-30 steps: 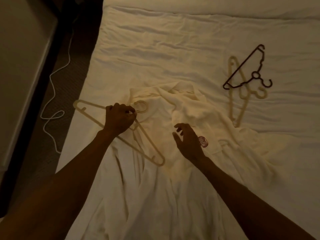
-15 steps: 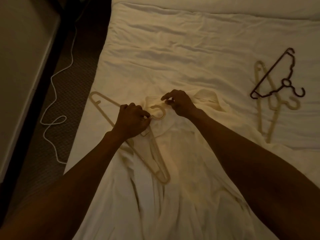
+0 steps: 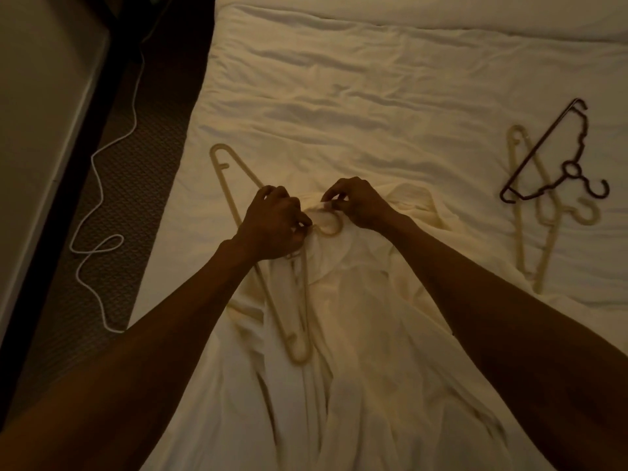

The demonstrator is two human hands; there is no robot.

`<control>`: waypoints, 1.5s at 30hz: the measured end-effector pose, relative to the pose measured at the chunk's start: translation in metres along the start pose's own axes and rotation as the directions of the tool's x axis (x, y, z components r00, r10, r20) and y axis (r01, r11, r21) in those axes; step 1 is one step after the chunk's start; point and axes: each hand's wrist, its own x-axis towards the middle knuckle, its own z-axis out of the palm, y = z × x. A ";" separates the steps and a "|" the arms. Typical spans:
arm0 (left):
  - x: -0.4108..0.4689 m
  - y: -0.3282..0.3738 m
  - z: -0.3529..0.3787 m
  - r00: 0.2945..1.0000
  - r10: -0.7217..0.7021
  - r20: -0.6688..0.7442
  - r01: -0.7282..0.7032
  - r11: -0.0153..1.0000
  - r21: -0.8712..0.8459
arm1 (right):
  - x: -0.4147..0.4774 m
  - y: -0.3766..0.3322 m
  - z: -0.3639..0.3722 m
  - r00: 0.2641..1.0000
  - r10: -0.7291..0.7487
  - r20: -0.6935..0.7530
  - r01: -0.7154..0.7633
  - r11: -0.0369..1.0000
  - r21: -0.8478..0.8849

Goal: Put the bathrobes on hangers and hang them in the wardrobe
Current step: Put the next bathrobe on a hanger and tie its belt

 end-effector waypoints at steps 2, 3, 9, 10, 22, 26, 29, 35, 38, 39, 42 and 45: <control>0.007 -0.002 -0.004 1.000 0.013 -0.024 -0.013 1.000 0.009 | -0.001 -0.002 -0.005 1.000 -0.006 -0.023 0.007 1.000 0.010; 0.010 -0.002 -0.006 0.999 0.022 -0.035 -0.021 1.000 0.013 | -0.001 -0.003 -0.008 0.999 -0.004 -0.044 0.004 1.000 0.010; 0.016 -0.008 -0.010 0.966 -0.190 -0.178 0.182 0.981 -0.062 | -0.004 -0.008 -0.021 0.992 0.002 -0.128 0.001 1.000 0.027; 0.017 -0.010 -0.010 0.942 -0.270 -0.197 0.260 0.963 -0.074 | -0.008 -0.007 -0.022 0.989 0.015 -0.150 -0.009 0.999 0.039; -0.025 0.030 0.013 0.993 -0.110 -0.036 0.103 0.981 -0.162 | -0.077 0.033 -0.012 0.908 0.290 -0.301 -0.376 0.882 -0.284; -0.052 0.036 0.009 0.986 0.010 0.168 -0.001 0.998 -0.058 | -0.102 0.040 -0.016 0.888 0.393 -0.238 -0.444 0.868 -0.224; -0.059 0.039 0.002 0.949 0.027 0.313 -0.012 0.999 -0.053 | -0.124 0.041 -0.019 0.900 0.341 -0.272 -0.416 0.858 -0.301; -0.044 0.055 -0.006 0.897 0.033 0.441 -0.026 0.999 -0.023 | -0.165 0.035 -0.019 0.892 0.444 0.089 -0.329 0.771 -0.546; -0.033 0.065 -0.008 0.895 0.015 0.447 0.008 0.999 -0.050 | -0.179 0.039 -0.027 0.891 0.443 0.098 -0.313 0.755 -0.576; -0.031 0.068 -0.008 0.888 -0.003 0.459 0.031 0.998 -0.055 | -0.182 0.040 -0.032 0.893 0.442 0.084 -0.325 0.763 -0.559; -0.029 0.080 -0.009 0.870 -0.061 0.489 0.085 0.996 -0.027 | -0.194 0.040 -0.061 0.871 0.490 0.047 -0.452 0.835 -0.314; -0.023 0.105 -0.003 0.879 -0.083 0.470 0.089 0.996 0.009 | -0.208 0.031 -0.090 0.863 0.506 0.007 -0.506 0.863 -0.002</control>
